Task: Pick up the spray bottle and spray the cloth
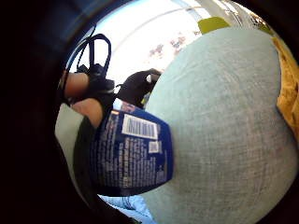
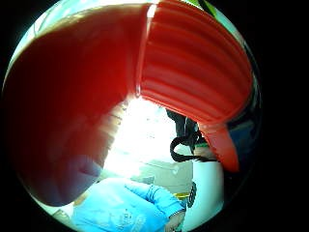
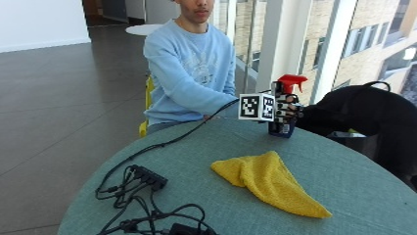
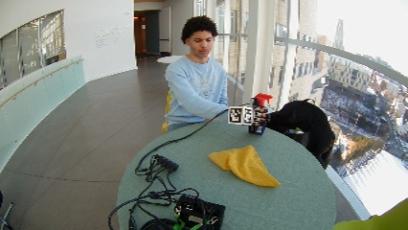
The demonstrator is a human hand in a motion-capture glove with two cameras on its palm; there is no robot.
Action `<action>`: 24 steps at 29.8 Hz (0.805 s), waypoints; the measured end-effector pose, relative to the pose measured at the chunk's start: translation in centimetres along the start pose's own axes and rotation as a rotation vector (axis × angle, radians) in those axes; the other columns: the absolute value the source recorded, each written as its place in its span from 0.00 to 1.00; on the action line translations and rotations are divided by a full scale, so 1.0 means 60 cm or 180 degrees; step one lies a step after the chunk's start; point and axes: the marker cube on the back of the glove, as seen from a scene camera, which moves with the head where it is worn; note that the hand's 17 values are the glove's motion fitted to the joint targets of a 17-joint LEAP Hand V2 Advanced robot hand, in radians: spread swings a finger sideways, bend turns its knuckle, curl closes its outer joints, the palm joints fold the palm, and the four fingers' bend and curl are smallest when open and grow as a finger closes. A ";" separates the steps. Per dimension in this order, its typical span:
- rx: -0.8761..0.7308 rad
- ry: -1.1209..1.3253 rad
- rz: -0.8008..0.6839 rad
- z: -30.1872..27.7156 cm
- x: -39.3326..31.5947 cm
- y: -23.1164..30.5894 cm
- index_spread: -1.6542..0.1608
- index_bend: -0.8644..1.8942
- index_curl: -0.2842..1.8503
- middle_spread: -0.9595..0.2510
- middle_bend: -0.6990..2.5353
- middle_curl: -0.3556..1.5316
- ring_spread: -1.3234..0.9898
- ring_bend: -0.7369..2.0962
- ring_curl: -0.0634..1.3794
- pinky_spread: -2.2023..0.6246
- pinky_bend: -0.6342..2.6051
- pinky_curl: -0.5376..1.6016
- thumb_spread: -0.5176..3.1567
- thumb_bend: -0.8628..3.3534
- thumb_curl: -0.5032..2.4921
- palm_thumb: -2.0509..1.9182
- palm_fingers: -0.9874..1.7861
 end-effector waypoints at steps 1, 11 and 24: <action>-0.0013 -0.0009 -0.0002 -0.001 0.000 0.002 0.77 0.36 0.31 0.72 0.28 0.41 0.54 0.40 0.28 0.81 0.26 0.42 0.39 0.20 0.38 0.75 0.72; -0.0057 0.0289 -0.0105 -0.071 -0.016 0.036 0.75 0.32 0.27 0.72 0.29 0.42 0.54 0.40 0.30 0.81 0.27 0.43 0.41 0.20 0.35 0.73 0.65; -0.0191 0.1371 0.0179 -0.279 0.014 0.226 0.74 0.35 0.25 0.72 0.30 0.42 0.55 0.40 0.29 0.83 0.28 0.43 0.42 0.20 0.33 0.72 0.63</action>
